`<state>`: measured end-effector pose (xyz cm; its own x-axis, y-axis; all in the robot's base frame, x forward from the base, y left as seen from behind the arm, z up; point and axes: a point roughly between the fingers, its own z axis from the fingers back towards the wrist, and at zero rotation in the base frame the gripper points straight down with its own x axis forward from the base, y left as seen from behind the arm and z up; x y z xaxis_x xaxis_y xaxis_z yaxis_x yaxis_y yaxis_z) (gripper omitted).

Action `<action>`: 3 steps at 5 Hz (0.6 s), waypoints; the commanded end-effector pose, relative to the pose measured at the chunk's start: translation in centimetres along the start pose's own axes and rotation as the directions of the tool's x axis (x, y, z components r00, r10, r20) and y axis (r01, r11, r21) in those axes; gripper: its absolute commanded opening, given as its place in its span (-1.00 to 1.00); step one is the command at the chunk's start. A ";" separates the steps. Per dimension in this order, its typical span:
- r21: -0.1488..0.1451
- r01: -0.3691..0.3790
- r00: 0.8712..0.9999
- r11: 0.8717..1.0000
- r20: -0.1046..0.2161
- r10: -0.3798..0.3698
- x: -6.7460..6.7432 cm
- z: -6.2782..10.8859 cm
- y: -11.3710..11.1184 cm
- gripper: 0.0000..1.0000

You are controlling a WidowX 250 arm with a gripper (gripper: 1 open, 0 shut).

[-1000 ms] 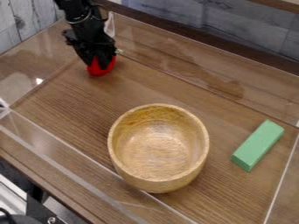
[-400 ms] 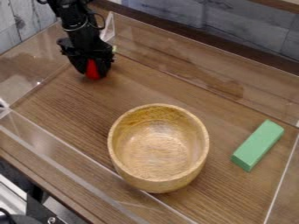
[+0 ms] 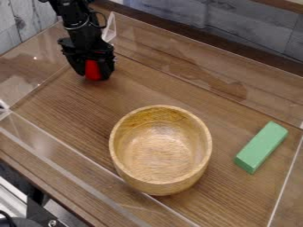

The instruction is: Move the red fruit to the left

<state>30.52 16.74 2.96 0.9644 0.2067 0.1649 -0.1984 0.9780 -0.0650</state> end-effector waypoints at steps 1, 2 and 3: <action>0.019 -0.016 0.999 1.000 0.050 0.015 1.2 1.4 1.1 1.00; 0.017 -0.036 0.998 0.999 0.049 0.035 1.3 1.5 1.8 1.00; 0.018 -0.064 0.996 0.998 0.056 0.063 2.1 1.8 2.4 1.00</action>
<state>30.95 18.43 3.10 0.9526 0.2620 0.1546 -0.2524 0.9644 -0.0791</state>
